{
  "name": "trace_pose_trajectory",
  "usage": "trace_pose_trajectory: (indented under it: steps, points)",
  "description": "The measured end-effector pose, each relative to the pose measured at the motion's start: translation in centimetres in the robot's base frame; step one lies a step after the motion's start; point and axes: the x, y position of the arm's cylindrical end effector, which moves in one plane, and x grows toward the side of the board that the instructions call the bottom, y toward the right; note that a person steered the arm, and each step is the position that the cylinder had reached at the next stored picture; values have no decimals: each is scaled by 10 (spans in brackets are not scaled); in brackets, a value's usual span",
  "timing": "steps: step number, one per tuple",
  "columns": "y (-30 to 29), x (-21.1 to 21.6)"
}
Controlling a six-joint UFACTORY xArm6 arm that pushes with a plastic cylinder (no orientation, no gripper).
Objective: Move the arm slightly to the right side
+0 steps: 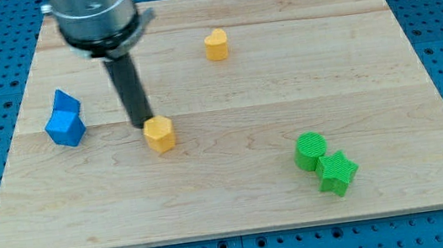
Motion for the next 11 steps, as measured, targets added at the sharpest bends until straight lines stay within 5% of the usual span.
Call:
trace_pose_trajectory:
  steps: [2, 5, 6, 9, 11]
  points:
    - [62, 56]
    - [169, -176]
    - [163, -178]
    - [164, -77]
    - [169, -80]
